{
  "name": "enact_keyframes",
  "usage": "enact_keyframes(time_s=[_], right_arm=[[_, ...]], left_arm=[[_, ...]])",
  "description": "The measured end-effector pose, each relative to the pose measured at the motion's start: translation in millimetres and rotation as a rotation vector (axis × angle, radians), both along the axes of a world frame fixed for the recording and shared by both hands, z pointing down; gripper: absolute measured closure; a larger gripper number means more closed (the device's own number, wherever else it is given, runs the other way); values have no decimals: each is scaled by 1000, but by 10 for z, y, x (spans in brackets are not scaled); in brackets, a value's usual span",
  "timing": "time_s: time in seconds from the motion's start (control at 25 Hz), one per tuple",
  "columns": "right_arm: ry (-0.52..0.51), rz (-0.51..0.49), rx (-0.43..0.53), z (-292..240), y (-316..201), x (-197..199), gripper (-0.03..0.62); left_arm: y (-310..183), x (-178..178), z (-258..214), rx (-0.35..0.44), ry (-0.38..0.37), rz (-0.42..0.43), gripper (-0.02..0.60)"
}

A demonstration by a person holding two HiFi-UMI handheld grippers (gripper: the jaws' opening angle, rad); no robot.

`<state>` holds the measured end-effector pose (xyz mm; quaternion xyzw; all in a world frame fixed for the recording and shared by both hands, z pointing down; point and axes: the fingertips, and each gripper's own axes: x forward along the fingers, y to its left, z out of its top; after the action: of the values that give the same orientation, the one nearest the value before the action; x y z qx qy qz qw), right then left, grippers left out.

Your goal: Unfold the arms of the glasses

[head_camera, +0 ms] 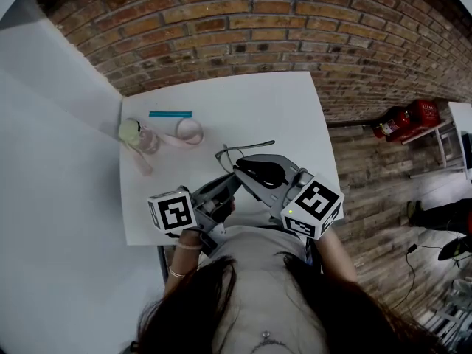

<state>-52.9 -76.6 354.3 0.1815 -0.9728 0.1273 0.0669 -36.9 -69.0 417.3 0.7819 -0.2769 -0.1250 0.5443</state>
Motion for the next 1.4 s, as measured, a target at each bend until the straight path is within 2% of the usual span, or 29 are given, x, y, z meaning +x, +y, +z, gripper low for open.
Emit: enact_keyframes(time_s=[0.24,0.48,0.76,0.96,1.12,1.4], right_arm=[[12,-14,-19,45,17,-18,553],[34,-18,-28,99,14,-42,551],[38,-4,-49,115,-6,-52,551],[38,7,-99,153,-31,-61,551],[30,7,-118,171,-30,-64,552],[45,11,-90,174,-22,-62,554]], left_arm=[[-14,7,-58,51,-17,-9,560],[-9,29,-68,94,-68,-2,560],[-32,4,-94,121,-110,-20,560],[-46,-18,-81,131,-142,-38,560],[-41,-24,-61,127,-142,-40,560],[-47,-26,-44,115,-123,-48,560]])
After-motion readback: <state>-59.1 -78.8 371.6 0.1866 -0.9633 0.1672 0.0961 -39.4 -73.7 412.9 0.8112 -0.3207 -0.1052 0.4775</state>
